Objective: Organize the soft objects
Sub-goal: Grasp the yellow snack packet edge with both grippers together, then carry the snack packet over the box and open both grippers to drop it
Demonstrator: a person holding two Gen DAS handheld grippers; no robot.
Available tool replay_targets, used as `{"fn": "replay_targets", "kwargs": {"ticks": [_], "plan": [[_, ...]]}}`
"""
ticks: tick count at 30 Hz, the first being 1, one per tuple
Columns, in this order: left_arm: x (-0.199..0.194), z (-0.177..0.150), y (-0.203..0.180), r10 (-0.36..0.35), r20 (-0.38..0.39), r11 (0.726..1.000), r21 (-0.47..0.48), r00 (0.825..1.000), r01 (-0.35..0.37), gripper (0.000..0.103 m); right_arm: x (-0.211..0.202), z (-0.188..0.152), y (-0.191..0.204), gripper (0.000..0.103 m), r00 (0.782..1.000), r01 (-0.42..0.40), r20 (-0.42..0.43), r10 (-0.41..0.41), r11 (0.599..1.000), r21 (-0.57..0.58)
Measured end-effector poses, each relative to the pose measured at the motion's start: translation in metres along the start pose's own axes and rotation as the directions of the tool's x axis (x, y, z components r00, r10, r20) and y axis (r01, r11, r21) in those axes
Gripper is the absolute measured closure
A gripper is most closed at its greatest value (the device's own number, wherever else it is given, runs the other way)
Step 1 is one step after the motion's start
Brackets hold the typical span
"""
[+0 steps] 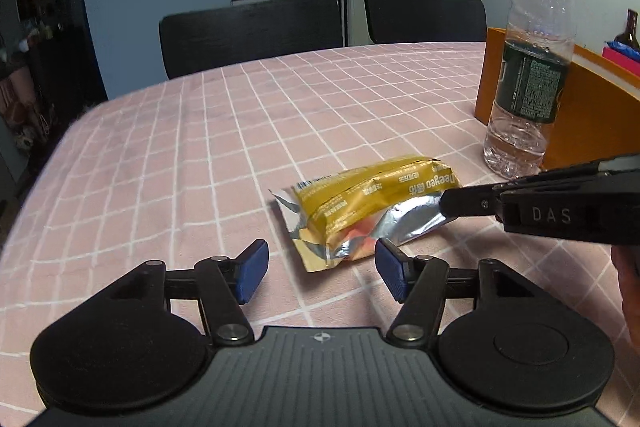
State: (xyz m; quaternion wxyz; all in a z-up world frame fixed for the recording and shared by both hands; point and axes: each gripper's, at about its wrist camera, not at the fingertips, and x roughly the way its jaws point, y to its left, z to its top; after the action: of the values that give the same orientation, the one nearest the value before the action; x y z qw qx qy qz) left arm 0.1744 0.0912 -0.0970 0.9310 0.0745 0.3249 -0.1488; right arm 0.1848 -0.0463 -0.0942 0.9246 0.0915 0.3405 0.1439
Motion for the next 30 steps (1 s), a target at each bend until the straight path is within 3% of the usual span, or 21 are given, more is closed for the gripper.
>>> {"fn": "replay_targets", "kwargs": {"ticks": [3, 5, 6, 9, 10, 20, 30], "plan": [[0.011, 0.0, 0.005, -0.007, -0.001, 0.999, -0.046, 1.0, 0.007, 0.046, 0.001, -0.002, 0.002, 0.103, 1.0, 0.005, 0.004, -0.005, 1.0, -0.014], [0.014, 0.001, 0.008, -0.049, 0.001, 0.995, -0.085, 0.999, 0.048, 0.056, 0.001, -0.003, 0.0, 0.103, 1.0, 0.001, -0.001, -0.001, 1.0, -0.016], [0.015, 0.001, 0.008, -0.053, 0.0, 0.994, -0.1, 0.999, 0.052, 0.057, 0.002, -0.003, 0.0, 0.103, 1.0, 0.003, -0.003, -0.003, 1.0, -0.015], [0.012, 0.002, 0.004, -0.031, 0.013, 0.995, -0.092, 0.999, 0.032, 0.07, 0.005, -0.003, 0.0, 0.103, 1.0, 0.005, 0.0, -0.005, 1.0, -0.026], [0.011, 0.002, 0.004, -0.042, 0.013, 0.994, -0.099, 0.999, 0.043, 0.082, 0.005, -0.004, 0.001, 0.103, 1.0, 0.006, 0.003, -0.006, 0.999, -0.031], [-0.032, 0.002, -0.01, -0.018, 0.091, 0.991, -0.127, 0.996, 0.029, 0.089, -0.014, -0.01, 0.004, 0.103, 1.0, 0.005, 0.018, -0.004, 0.998, -0.06], [-0.108, 0.002, -0.026, -0.004, 0.187, 0.984, -0.174, 0.982, 0.037, 0.09, -0.085, -0.014, 0.019, 0.103, 0.994, -0.042, 0.094, 0.053, 0.993, -0.115]]}}
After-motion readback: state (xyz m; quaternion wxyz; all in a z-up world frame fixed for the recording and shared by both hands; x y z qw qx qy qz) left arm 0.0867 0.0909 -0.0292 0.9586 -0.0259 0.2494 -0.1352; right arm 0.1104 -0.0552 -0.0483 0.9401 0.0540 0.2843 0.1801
